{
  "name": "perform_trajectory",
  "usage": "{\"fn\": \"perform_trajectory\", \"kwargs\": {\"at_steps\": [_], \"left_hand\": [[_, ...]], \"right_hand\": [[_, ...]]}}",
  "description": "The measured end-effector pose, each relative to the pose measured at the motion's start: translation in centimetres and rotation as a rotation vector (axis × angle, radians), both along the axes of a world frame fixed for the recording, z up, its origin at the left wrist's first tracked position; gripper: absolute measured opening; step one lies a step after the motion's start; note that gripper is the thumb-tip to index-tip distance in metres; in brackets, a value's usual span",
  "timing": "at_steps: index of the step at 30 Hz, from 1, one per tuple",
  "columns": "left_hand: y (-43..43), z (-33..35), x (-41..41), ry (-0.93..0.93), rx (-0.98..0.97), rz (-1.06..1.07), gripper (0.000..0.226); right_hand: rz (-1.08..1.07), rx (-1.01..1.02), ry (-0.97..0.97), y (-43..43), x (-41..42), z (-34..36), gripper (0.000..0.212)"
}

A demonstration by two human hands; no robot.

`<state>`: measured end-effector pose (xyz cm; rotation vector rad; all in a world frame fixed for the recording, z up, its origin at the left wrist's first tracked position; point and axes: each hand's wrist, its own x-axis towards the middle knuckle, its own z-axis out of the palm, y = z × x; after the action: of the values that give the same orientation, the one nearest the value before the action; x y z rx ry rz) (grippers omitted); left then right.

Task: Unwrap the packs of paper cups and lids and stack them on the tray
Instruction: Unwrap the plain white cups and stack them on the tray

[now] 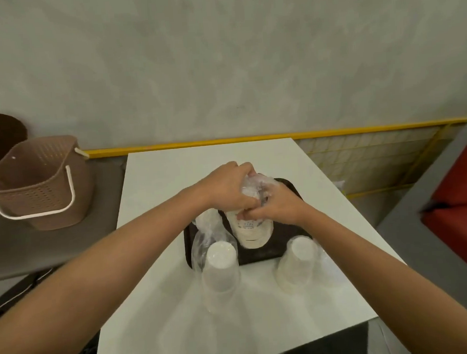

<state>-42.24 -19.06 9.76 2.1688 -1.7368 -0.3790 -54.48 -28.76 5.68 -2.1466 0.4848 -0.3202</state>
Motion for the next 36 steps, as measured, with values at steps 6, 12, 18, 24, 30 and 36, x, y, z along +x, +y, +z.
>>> {"fn": "perform_trajectory", "kwargs": {"at_steps": [6, 12, 18, 24, 30, 36], "left_hand": [[-1.0, -2.3, -2.9, -0.027, 0.142, -0.015, 0.059], [-1.5, -4.9, -5.8, -0.101, 0.226, -0.01, 0.056], [-2.0, -7.6, -8.3, -0.083, 0.269, 0.031, 0.057], [-1.9, -9.7, -9.4, -0.061, 0.336, 0.107, 0.057], [-2.1, -11.0, -10.6, -0.124, 0.41, 0.076, 0.056], [-2.1, -12.2, -10.8, -0.159, 0.432, 0.07, 0.06]], "right_hand": [[0.063, 0.07, 0.211, -1.2, -2.2, -2.5, 0.066], [0.22, -0.134, 0.467, -2.8, -3.9, -2.8, 0.057], [0.3, -0.227, 0.533, -4.4, -5.1, -2.6, 0.061], [0.3, -0.27, 0.567, -5.6, -5.7, -2.9, 0.078], [0.281, -0.255, 0.541, -6.3, -6.0, -3.3, 0.067], [0.274, -0.292, 0.54, -6.7, -5.9, -3.5, 0.063]]}}
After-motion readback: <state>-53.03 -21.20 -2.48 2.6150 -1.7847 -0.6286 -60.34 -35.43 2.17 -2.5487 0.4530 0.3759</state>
